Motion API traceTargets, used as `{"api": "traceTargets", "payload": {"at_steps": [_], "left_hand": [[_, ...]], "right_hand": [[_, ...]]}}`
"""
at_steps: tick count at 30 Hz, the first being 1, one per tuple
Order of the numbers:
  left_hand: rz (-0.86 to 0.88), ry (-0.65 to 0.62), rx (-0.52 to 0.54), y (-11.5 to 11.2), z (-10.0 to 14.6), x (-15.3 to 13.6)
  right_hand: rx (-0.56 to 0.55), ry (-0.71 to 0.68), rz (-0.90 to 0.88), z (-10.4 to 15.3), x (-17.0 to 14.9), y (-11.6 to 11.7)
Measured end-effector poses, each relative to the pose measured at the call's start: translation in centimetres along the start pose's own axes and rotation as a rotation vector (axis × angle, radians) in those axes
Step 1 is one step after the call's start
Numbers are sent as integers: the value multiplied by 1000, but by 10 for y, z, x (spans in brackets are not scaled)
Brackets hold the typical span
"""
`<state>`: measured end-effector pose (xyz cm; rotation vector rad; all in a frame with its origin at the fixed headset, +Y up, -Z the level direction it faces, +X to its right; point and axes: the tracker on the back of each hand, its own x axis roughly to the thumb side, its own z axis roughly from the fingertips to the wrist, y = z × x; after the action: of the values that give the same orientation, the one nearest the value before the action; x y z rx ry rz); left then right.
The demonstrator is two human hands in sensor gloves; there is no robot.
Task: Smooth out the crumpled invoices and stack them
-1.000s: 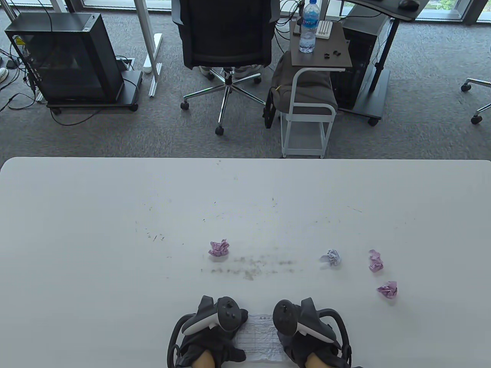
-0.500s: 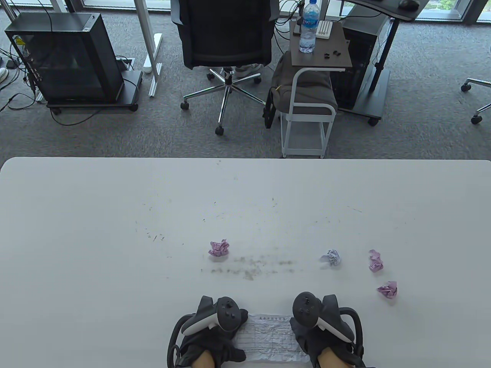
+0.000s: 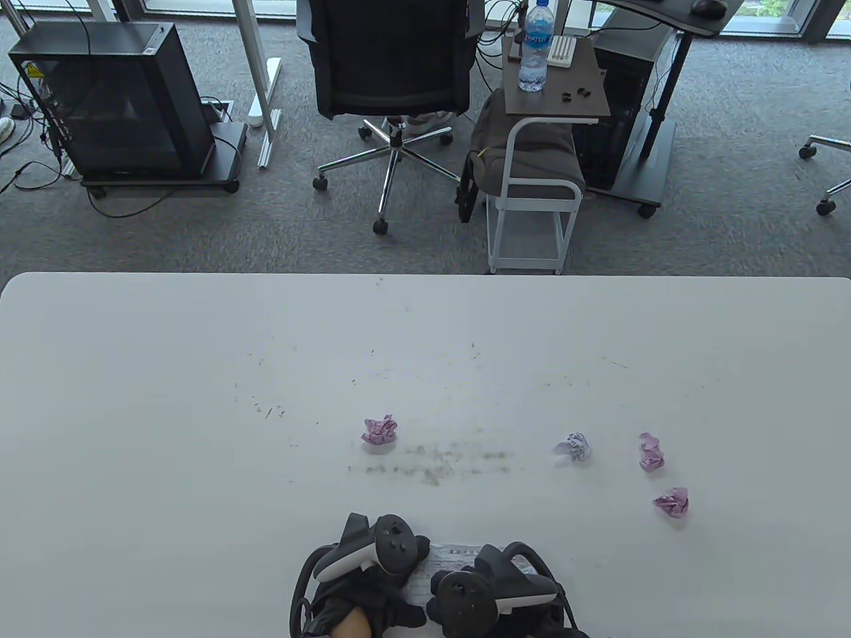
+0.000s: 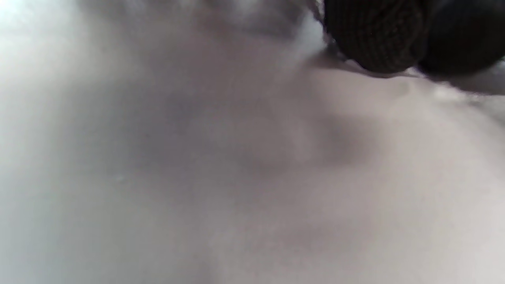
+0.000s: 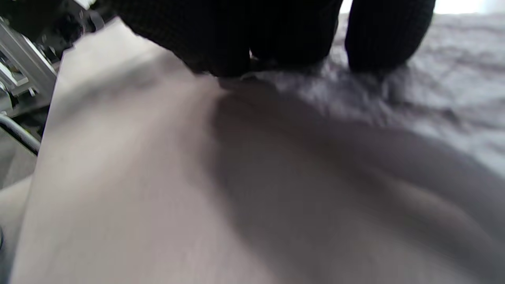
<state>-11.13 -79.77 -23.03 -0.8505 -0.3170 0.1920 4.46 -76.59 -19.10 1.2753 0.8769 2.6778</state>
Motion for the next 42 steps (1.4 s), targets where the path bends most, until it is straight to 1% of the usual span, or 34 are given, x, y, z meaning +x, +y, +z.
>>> {"api": "traceTargets", "payload": {"at_steps": [1,2,4,7,11,13,20,23,32,35,37,39,41,42], "left_hand": [[0,1,-1,0,0,0],[0,3,-2,0,0,0],[0,2,-1,0,0,0],[-2,3,-3,0,0,0],[0,3,-3,0,0,0],[-1,3,-2,0,0,1],[1,-1,0,0,0,0],[1,-2,1,0,0,0],[2,-3,1,0,0,0],[3,-5,3,0,0,0],[4,-5,2,0,0,0],[2,-4,1,0,0,0],[3,-4,2,0,0,0],[1,-4,2,0,0,0]], "right_hand": [[-43,-21,-6,0,-1,-1],[-61,-17,-14,0,-2,-1],[-12,24,-70,1,-5,-2],[-6,65,-84,2,-10,-5],[17,184,-167,5,-20,-7],[31,222,-193,7,-26,-7],[92,325,-259,14,-47,-5],[101,377,-272,17,-55,-4],[94,436,-320,25,-70,-3],[23,446,-356,33,-76,-6],[-50,465,-316,39,-79,-11],[-191,539,-240,46,-80,-18],[-266,531,-202,47,-78,-21],[-298,505,-192,45,-75,-21]]}}
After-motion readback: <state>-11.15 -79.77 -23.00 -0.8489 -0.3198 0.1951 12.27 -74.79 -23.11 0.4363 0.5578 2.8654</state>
